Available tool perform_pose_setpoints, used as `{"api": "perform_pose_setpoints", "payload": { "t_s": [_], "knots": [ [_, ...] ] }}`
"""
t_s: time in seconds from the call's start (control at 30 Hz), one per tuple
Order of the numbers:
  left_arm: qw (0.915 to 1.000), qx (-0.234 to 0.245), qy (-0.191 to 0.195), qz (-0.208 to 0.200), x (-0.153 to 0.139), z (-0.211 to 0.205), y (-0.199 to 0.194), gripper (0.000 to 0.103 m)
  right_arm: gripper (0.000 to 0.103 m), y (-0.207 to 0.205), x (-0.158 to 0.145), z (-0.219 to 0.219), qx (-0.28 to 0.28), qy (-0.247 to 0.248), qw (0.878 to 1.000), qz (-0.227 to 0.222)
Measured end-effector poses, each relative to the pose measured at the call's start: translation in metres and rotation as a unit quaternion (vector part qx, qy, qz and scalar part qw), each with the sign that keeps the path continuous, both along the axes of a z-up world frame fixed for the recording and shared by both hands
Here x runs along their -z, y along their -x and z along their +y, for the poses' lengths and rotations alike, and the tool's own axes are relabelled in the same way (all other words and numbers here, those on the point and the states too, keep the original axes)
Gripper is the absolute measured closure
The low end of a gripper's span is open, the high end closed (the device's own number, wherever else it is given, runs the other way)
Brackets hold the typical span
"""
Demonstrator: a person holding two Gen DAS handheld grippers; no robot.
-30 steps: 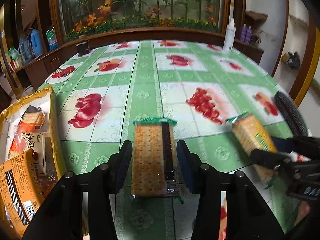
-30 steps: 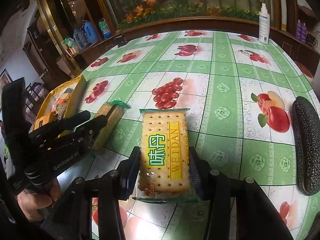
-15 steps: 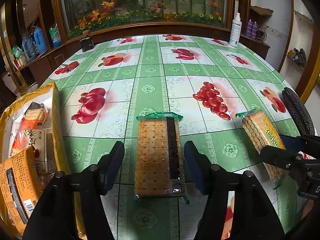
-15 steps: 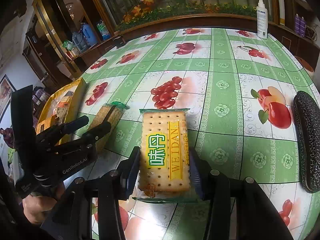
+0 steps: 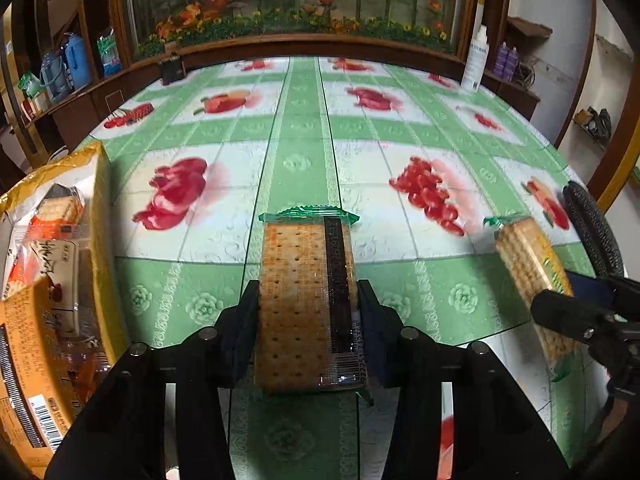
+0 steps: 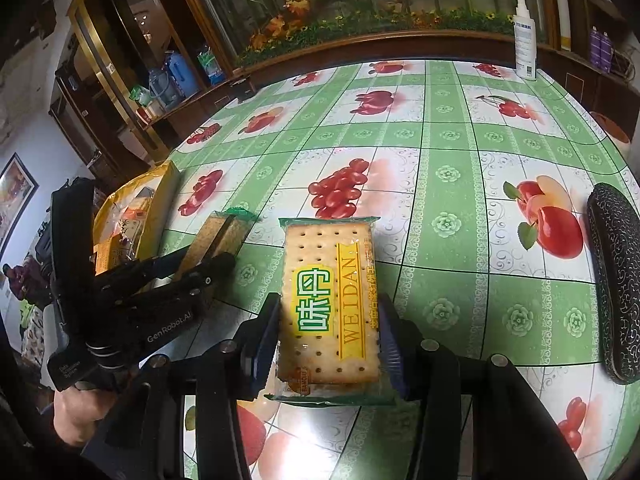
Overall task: Organize snacks
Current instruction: 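Lift the clear cracker pack with the left tool while the right tool lifts the WEIDAN crackers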
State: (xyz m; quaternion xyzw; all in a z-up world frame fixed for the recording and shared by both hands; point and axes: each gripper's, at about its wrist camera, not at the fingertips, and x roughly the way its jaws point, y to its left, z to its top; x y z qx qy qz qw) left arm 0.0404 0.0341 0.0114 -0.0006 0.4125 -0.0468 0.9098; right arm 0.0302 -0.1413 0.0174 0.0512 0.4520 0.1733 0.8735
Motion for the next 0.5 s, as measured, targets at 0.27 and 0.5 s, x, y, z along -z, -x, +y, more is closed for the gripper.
{"api": "perform_pose_setpoints", "payload": {
  "t_s": [0.27,0.5],
  "knots": [
    [0.9971,-0.017,-0.018,-0.072,-0.022,0.002,0.012,0.059,0.055,0.001,-0.001,0.001,0.002,0.000,1.000,-0.005],
    [0.9931,-0.026,-0.046,-0.105,-0.030,-0.001,0.019,0.059,0.055,0.002,-0.001,0.004,-0.001,0.001,1.000,-0.009]
  ]
}}
